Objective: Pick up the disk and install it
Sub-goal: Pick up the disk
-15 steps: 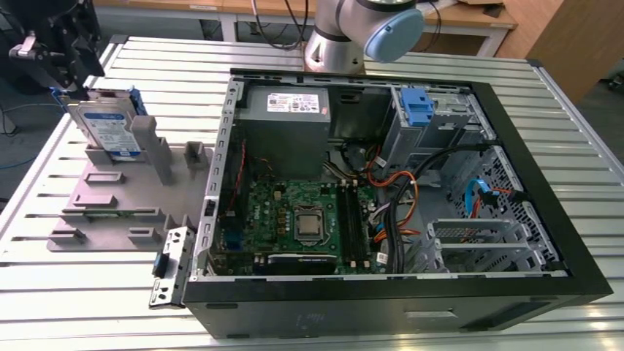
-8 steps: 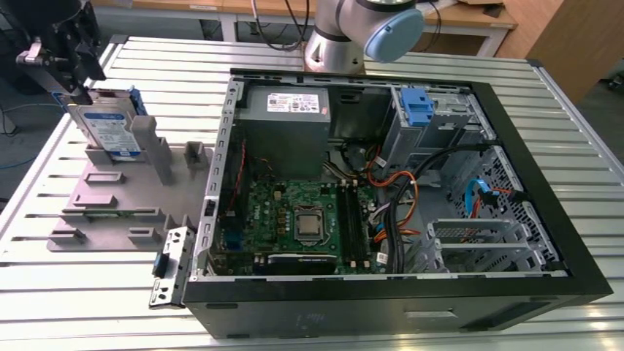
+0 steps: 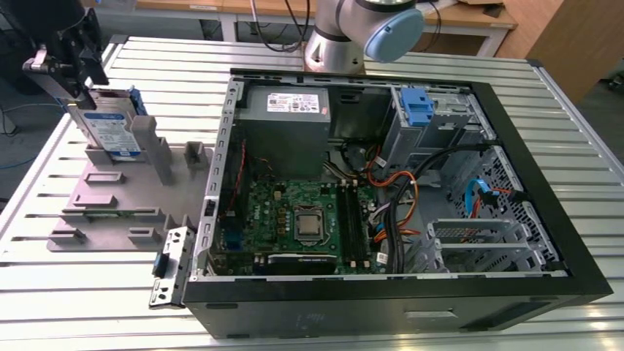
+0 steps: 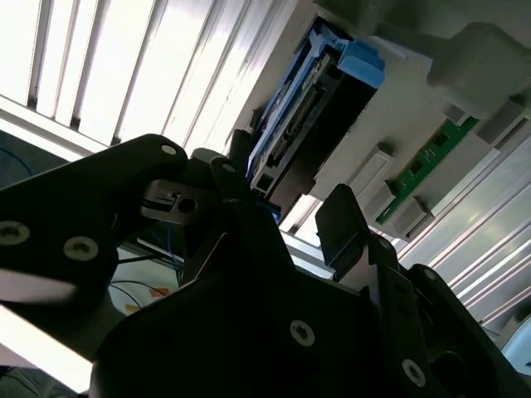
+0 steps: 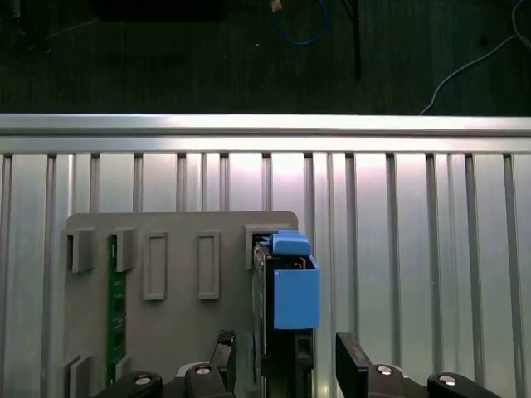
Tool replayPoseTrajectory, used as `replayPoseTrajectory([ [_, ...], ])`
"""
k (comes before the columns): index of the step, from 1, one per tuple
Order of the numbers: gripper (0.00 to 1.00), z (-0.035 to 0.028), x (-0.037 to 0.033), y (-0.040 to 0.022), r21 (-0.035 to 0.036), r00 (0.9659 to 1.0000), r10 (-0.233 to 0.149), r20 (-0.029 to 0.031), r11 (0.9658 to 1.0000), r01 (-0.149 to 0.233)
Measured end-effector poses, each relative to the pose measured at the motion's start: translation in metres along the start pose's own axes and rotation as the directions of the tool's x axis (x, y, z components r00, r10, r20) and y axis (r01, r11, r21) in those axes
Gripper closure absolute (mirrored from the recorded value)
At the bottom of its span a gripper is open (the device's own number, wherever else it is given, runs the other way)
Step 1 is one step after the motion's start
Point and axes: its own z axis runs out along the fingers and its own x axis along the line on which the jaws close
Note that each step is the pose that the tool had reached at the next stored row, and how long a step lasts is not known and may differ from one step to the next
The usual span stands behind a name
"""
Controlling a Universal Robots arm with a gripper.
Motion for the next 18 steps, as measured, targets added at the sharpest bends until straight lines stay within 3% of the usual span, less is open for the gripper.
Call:
replayPoseTrajectory([
  [5,0.41,0.0021,0.0001,-0.0001,0.0023,0.9993,0.038,0.0019,0.9993,-0.038],
  [18,0.41,0.0161,0.0009,-0.0007,0.0017,0.9992,0.039,0.0098,0.9992,-0.039],
])
